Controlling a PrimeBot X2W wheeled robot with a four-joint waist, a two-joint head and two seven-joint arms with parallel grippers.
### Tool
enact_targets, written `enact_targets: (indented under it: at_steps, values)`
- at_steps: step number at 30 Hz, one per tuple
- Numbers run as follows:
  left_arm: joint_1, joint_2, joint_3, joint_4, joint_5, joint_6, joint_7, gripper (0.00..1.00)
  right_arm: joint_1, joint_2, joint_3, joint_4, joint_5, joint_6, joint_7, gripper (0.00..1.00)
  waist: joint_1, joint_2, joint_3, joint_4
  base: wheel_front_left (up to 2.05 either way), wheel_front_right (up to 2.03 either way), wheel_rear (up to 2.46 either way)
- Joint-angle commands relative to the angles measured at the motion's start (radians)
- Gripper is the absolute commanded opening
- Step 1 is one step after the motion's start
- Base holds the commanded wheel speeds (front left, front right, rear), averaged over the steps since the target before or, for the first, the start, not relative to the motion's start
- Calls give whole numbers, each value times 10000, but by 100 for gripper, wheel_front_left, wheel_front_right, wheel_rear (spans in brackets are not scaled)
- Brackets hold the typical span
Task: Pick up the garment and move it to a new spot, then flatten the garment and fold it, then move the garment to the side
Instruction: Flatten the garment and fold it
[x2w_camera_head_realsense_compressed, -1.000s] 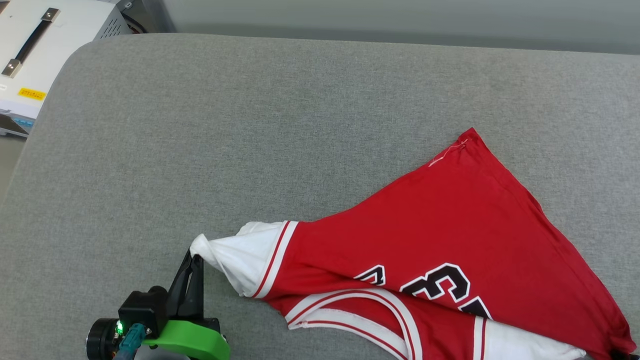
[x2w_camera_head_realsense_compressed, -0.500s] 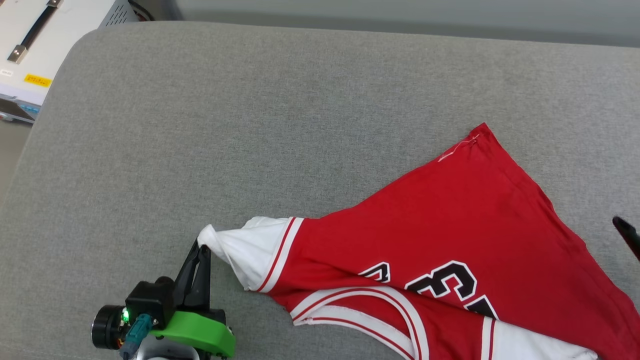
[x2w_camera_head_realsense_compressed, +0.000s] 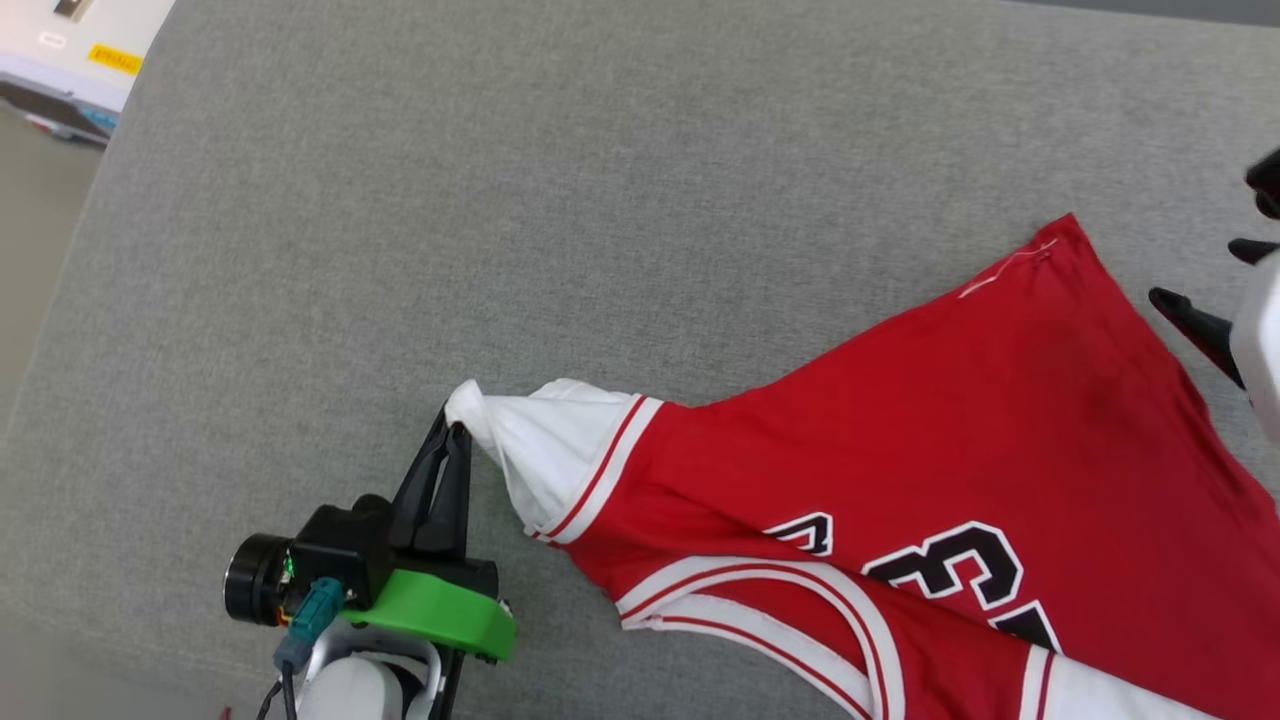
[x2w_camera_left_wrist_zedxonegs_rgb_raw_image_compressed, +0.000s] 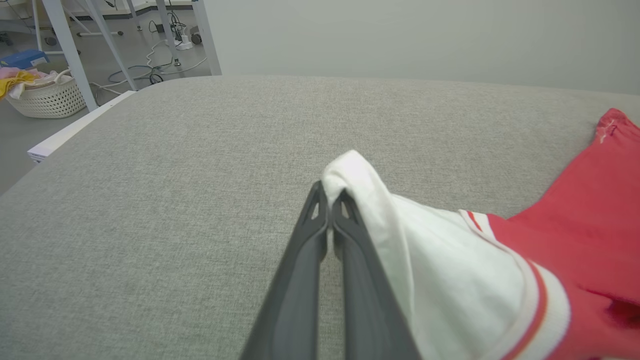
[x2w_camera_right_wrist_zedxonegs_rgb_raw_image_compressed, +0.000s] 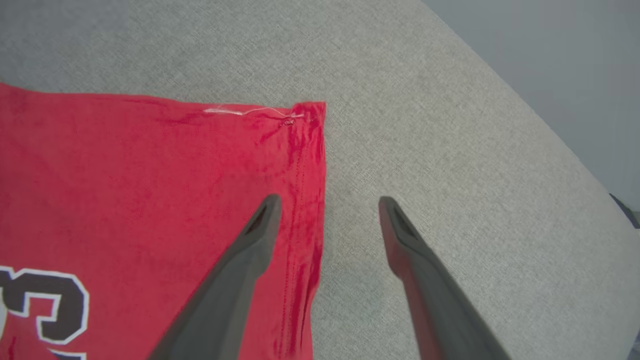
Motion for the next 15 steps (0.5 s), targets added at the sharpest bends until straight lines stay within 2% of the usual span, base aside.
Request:
enact_targets:
  at_steps: [1,4,9,12,15]
  values:
    - [-207,-57,-49,-78,13,67,-59,0,-465,-38,318,249,43,-2,214,100,0,0,404,363,0,0,0]
    - [-319,-87,-186,-174,-25,119,-59,0,-1444,51,1170,1053,40,-2,612,100,0,0,621,531,0,0,0]
    - [-503,-114,-352,-312,-114,203,-59,0,-2471,347,2207,2388,14,-2,631,100,0,0,994,750,0,0,0]
    - [-587,-122,-434,-358,-159,247,-59,0,-2723,481,2668,3093,86,-2,559,100,0,0,1184,826,0,0,0]
    - [-673,-128,-514,-326,-228,290,-59,0,-2621,242,3807,3799,288,-2,469,100,0,0,1311,903,0,0,0]
